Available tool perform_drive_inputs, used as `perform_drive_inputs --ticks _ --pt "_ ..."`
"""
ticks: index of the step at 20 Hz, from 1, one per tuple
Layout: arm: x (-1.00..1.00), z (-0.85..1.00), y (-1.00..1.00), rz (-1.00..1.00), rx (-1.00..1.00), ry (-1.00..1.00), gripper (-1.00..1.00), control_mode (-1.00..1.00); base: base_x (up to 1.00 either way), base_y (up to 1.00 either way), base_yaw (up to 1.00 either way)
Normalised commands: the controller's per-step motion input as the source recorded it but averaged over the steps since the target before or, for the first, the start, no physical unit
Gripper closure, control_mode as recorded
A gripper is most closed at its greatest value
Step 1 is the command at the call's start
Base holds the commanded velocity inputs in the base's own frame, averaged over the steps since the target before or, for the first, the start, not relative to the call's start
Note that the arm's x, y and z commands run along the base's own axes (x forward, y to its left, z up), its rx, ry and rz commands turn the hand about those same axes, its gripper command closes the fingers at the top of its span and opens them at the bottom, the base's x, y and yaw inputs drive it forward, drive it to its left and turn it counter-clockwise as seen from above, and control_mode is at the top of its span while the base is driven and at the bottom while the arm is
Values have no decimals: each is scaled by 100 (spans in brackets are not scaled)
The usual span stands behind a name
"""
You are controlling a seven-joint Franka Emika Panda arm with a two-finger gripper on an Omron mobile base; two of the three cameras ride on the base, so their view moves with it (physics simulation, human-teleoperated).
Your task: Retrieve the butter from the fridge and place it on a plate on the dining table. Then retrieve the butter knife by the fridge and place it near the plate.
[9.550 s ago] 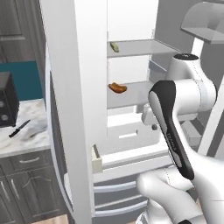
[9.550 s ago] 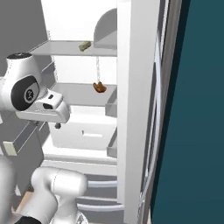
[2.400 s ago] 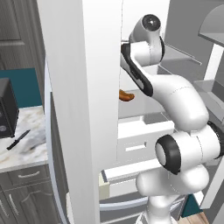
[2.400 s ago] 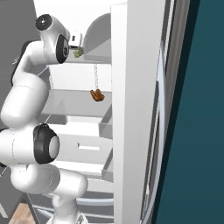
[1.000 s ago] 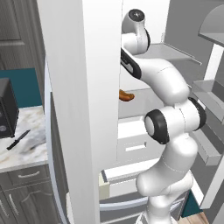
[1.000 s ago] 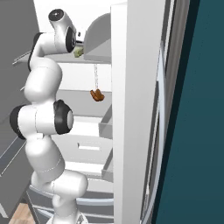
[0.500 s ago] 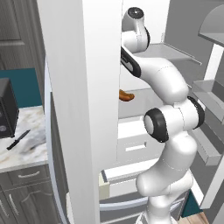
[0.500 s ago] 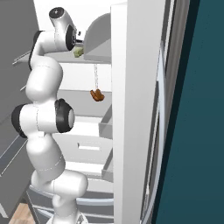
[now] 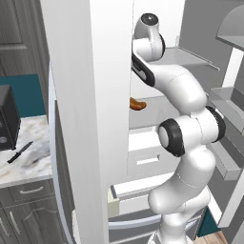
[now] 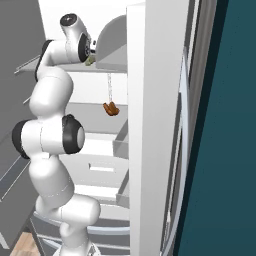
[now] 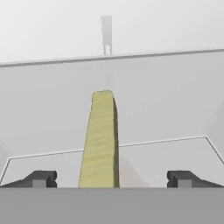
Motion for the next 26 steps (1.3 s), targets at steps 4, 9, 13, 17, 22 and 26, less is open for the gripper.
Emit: perform_drive_inputs --ticks 4,9,13,17,22,26 --pt "0 0 0 0 0 0 -100 -100 0 0 0" --pt "0 -7 0 0 1 2 -100 -100 0 0 0" --pt "0 -7 0 0 0 1 -100 -100 0 0 0" --pt "0 -3 0 0 0 0 100 -100 0 0 0" --pt "0 0 0 0 0 0 100 -100 0 0 0" --pt "0 0 0 0 0 0 100 -100 0 0 0"
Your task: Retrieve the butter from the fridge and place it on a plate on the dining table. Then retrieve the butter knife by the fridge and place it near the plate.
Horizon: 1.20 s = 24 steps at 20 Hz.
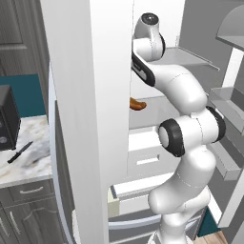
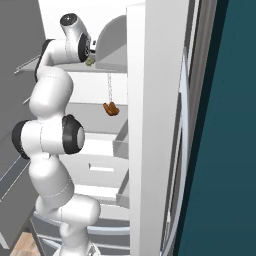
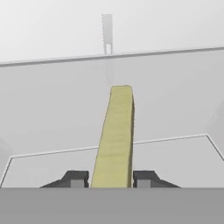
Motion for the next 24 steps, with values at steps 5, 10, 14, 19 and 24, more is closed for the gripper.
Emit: perform_drive_inputs --ticks 5,10,14,19,24 --pt "0 2 0 2 0 -13 100 -100 0 0 0" --pt "-5 12 0 2 0 -5 100 -100 0 0 0" --pt "-27 31 0 0 0 -1 100 -100 0 0 0" --pt "-30 13 0 0 0 0 100 -100 0 0 0" --pt "-40 -1 0 0 0 0 100 -100 0 0 0"
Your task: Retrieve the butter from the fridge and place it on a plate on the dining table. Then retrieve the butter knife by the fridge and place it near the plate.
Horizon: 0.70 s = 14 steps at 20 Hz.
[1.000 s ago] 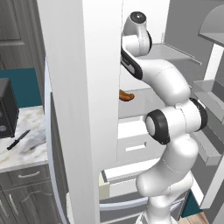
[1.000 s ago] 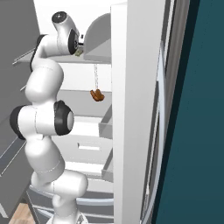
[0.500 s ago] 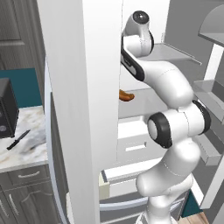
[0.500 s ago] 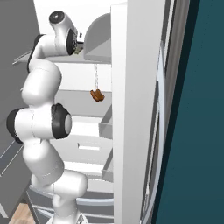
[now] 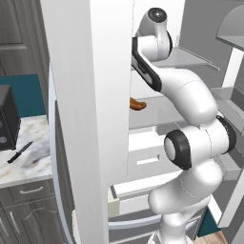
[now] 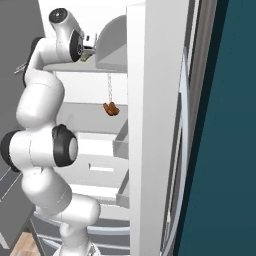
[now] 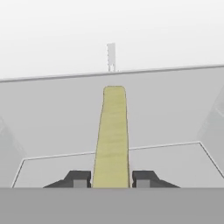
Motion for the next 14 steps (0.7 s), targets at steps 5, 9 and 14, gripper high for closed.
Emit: perform_drive_inputs --ticks 5,9,14 --pt "-55 -4 -7 0 0 0 100 -100 0 0 0" --pt "-65 0 -6 0 0 -1 100 -100 0 0 0" --pt "-72 0 -5 0 0 0 100 -100 0 0 0"
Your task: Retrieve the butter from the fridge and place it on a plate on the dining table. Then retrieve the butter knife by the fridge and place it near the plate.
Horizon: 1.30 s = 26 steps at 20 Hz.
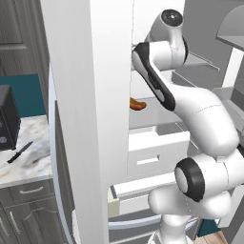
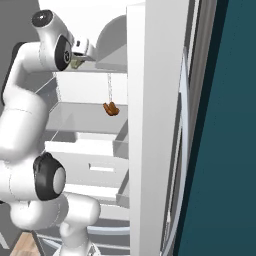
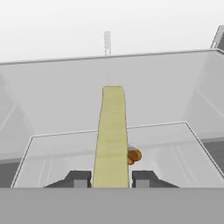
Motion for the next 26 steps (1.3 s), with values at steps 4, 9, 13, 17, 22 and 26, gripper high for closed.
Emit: perform_drive_inputs --ticks 4,9,13,17,22,26 --pt "-70 0 -10 0 0 0 100 -100 0 0 0" --pt "-71 0 -20 0 0 0 100 -100 0 0 0" --pt "-85 0 -10 0 0 0 100 -100 0 0 0" --pt "-87 0 -3 0 0 1 100 -100 0 0 0" --pt "-61 -16 -21 3 0 17 100 -100 0 0 0" --pt "-66 -10 -22 2 0 24 100 -100 0 0 0"
